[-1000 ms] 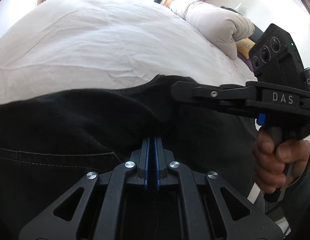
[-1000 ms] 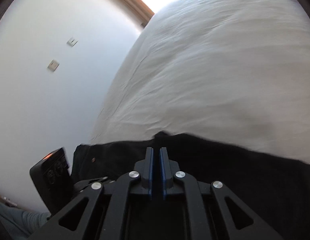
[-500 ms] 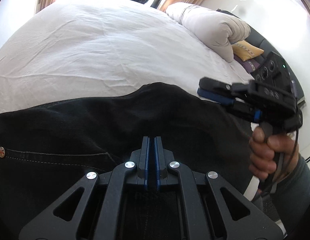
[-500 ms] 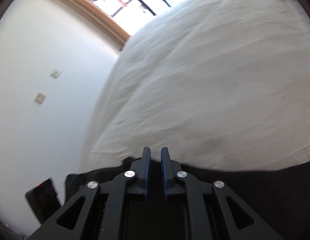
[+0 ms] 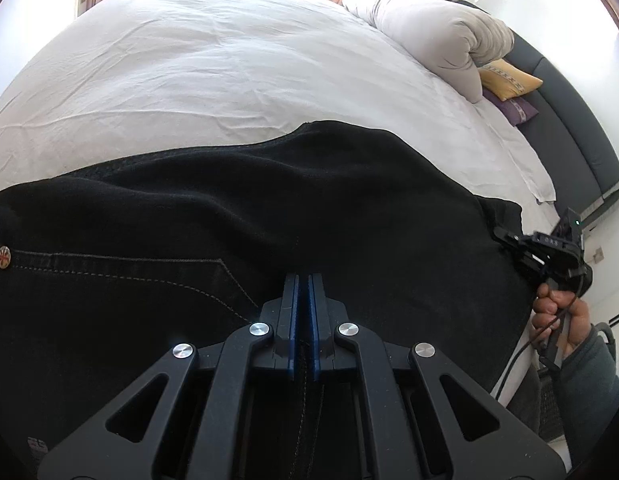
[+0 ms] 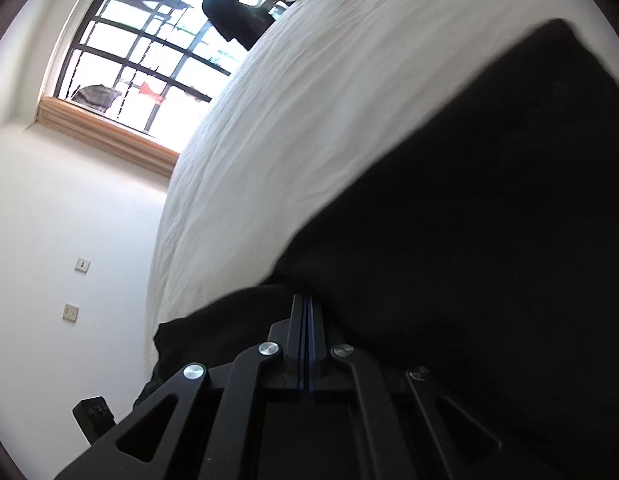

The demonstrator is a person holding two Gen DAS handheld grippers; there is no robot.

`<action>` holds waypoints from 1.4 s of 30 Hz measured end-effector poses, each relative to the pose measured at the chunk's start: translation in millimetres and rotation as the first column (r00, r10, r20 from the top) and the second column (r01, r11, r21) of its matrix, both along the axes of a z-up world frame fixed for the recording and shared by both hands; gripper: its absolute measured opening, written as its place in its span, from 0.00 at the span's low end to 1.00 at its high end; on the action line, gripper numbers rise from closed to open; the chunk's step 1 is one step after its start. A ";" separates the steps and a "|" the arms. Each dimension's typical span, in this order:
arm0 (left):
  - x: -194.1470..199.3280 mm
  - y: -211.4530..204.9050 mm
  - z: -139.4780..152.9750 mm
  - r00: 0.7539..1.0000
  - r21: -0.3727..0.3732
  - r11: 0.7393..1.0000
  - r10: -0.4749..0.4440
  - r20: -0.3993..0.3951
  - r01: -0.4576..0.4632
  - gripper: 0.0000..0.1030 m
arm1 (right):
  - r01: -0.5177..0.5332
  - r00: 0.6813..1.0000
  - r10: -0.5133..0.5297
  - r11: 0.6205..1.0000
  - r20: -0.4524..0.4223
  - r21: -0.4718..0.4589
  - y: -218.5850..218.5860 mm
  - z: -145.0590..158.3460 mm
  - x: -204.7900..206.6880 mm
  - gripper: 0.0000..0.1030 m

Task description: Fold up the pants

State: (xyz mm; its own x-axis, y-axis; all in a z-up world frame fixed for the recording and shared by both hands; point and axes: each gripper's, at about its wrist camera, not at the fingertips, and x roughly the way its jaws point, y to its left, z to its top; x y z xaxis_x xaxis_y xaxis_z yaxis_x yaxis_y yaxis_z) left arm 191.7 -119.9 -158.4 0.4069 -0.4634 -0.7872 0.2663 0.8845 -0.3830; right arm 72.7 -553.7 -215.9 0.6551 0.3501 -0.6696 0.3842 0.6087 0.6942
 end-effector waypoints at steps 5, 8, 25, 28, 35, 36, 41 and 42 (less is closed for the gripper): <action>-2.5 -1.6 3.9 1.000 0.035 0.999 -0.008 0.007 0.007 0.04 | 0.334 0.942 -0.335 0.941 -0.017 -0.057 -90.5 2.0 -109.7 0.00; -11.7 5.5 7.3 1.000 0.049 0.999 0.005 0.015 -0.006 0.04 | 0.507 0.860 -0.510 0.857 -0.009 -0.095 -111.5 23.7 -149.6 0.16; -24.5 78.8 -1.8 0.999 -0.067 0.997 0.028 0.018 -0.026 0.04 | 0.199 0.980 -0.198 0.980 -0.018 0.031 -33.1 -1.9 -98.5 0.00; -28.6 132.4 -0.4 0.994 -0.088 0.991 0.101 0.029 -0.098 0.04 | 0.401 0.916 -0.399 0.916 -0.042 0.033 -84.2 -4.7 -144.7 0.00; -34.9 164.5 29.3 0.962 0.015 0.970 0.238 0.131 -0.242 0.04 | 0.346 0.938 -0.347 0.934 0.011 -0.085 -63.4 41.4 -157.5 0.55; -35.4 156.6 36.1 0.963 -0.009 0.973 0.228 0.144 -0.230 0.04 | 0.345 0.939 -0.344 0.936 0.025 -0.076 -60.1 42.3 -159.0 0.59; -26.5 77.5 44.5 0.986 -0.002 0.999 0.032 0.165 -0.032 0.04 | 0.421 0.907 -0.421 0.905 -0.003 0.063 -73.5 21.2 -166.8 0.62; -22.7 69.0 37.3 0.989 0.009 1.000 0.015 0.149 -0.017 0.04 | 0.428 0.904 -0.428 0.901 -0.020 0.076 -75.5 15.4 -165.0 0.62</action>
